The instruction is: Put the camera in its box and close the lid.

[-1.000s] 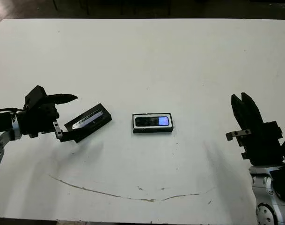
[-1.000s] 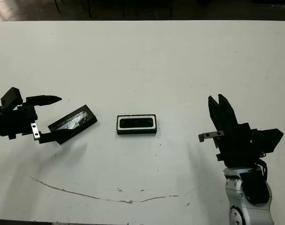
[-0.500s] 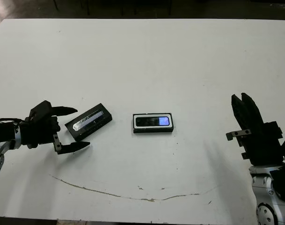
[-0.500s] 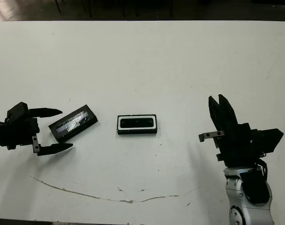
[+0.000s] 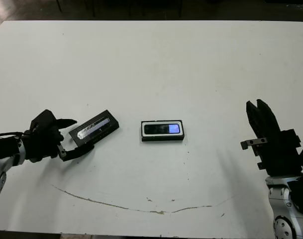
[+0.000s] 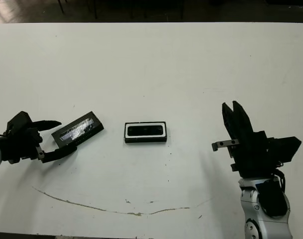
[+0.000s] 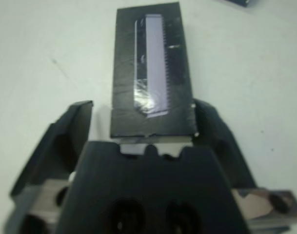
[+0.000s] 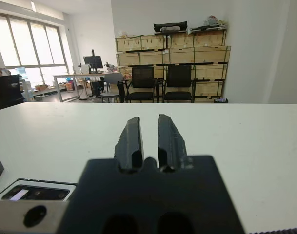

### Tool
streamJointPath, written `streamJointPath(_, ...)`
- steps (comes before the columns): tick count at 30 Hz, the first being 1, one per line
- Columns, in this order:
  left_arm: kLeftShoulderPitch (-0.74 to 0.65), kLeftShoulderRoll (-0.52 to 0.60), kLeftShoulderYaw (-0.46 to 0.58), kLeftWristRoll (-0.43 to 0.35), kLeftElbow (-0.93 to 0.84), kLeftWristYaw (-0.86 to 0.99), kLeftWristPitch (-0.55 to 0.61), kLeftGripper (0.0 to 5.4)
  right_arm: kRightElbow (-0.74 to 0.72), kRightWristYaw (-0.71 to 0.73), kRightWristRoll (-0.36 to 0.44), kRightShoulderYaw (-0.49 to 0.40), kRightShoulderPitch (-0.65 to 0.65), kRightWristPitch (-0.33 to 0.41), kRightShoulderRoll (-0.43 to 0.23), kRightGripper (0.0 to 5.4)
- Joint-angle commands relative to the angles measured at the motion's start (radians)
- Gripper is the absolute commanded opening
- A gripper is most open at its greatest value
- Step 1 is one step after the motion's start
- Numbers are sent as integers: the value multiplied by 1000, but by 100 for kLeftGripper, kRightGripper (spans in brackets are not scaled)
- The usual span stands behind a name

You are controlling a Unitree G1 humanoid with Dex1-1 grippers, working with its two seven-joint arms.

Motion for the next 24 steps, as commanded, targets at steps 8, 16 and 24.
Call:
streamJointPath(8,21,-10,17,-57,25,0,68,174,15,-7,-6,0,8,17,-11,0)
streamJointPath(16,-24,44,50,-112,-65,-49,141,174,13,-22,-15,4,7,35,-11,0)
streamJointPath(24,-251,119,74,-192,-135,-99,270,174,21,-22,-14,8,0,36,-8,0)
